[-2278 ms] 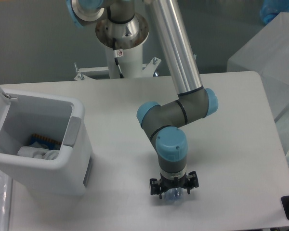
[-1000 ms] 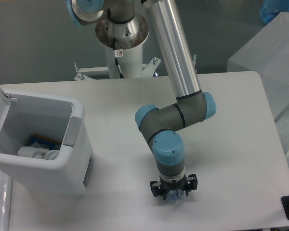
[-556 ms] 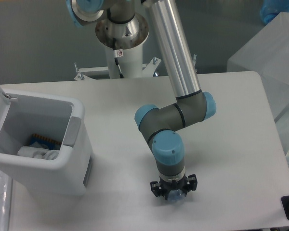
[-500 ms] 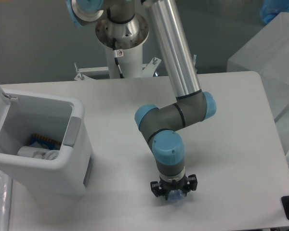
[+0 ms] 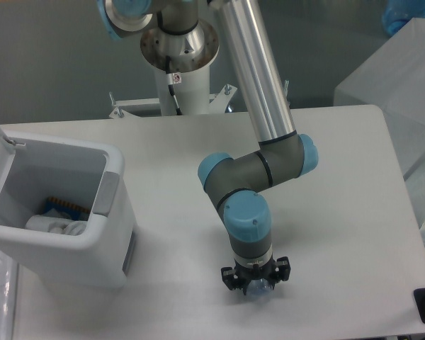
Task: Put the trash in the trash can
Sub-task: 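Lower the gripper around the bottle and close on it, then lift the bottle and carry it over the white bin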
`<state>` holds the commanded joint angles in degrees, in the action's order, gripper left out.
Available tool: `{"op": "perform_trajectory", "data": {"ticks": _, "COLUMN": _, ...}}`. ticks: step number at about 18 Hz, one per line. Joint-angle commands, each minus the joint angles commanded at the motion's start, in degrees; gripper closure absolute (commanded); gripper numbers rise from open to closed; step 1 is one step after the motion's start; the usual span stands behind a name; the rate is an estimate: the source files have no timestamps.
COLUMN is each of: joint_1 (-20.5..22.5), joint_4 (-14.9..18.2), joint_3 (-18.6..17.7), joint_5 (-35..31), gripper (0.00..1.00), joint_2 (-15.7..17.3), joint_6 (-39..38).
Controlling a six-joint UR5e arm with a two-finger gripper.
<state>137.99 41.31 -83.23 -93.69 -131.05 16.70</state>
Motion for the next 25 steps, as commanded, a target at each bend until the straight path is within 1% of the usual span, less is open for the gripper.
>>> {"op": "perform_trajectory", "data": {"ticks": 4, "joint_1": 0.44, "joint_4": -0.09, "joint_3": 0.35, "joint_5": 0.7, "gripper": 0.37, "joint_2": 1.84, "joint_6": -0.35}}
{"op": "perform_trajectory", "data": {"ticks": 6, "joint_1": 0.88, "joint_4": -0.17, "joint_3": 0.53, "joint_5": 3.58, "gripper": 0.37, "joint_2": 3.07, "joint_6": -0.7}}
{"op": "perform_trajectory", "data": {"ticks": 9, "joint_1": 1.58, "joint_4": -0.18, "joint_3": 2.63, "joint_5": 9.04, "gripper": 0.37, "joint_2": 3.69, "joint_6": -1.05}}
{"op": "perform_trajectory", "data": {"ticks": 11, "joint_1": 1.67, "joint_4": -0.18, "joint_3": 4.65, "joint_5": 10.54, "gripper": 0.37, "joint_2": 4.13, "joint_6": -2.1}}
{"op": "perform_trajectory", "data": {"ticks": 13, "joint_1": 2.37, "joint_4": -0.18, "joint_3": 6.67, "joint_5": 13.34, "gripper": 0.37, "joint_2": 6.32, "joint_6": -3.33}}
{"op": "perform_trajectory", "data": {"ticks": 15, "joint_1": 2.64, "joint_4": -0.26, "joint_3": 9.21, "joint_5": 17.38, "gripper": 0.37, "joint_2": 7.82, "joint_6": -3.69}}
{"op": "perform_trajectory", "data": {"ticks": 17, "joint_1": 2.72, "joint_4": -0.26, "joint_3": 12.2, "joint_5": 19.24, "gripper": 0.37, "joint_2": 8.96, "joint_6": -3.87}}
{"op": "perform_trajectory", "data": {"ticks": 19, "joint_1": 2.55, "joint_4": -0.35, "joint_3": 13.97, "joint_5": 20.21, "gripper": 0.37, "joint_2": 11.07, "joint_6": -4.22}}
{"op": "perform_trajectory", "data": {"ticks": 21, "joint_1": 1.94, "joint_4": -0.35, "joint_3": 14.24, "joint_5": 20.83, "gripper": 0.37, "joint_2": 13.0, "joint_6": -6.31}}
{"op": "perform_trajectory", "data": {"ticks": 23, "joint_1": 1.41, "joint_4": -0.35, "joint_3": 14.24, "joint_5": 20.92, "gripper": 0.37, "joint_2": 15.11, "joint_6": -10.09}}
{"op": "perform_trajectory", "data": {"ticks": 25, "joint_1": -0.26, "joint_4": -0.26, "joint_3": 14.24, "joint_5": 20.92, "gripper": 0.37, "joint_2": 17.22, "joint_6": -12.03}}
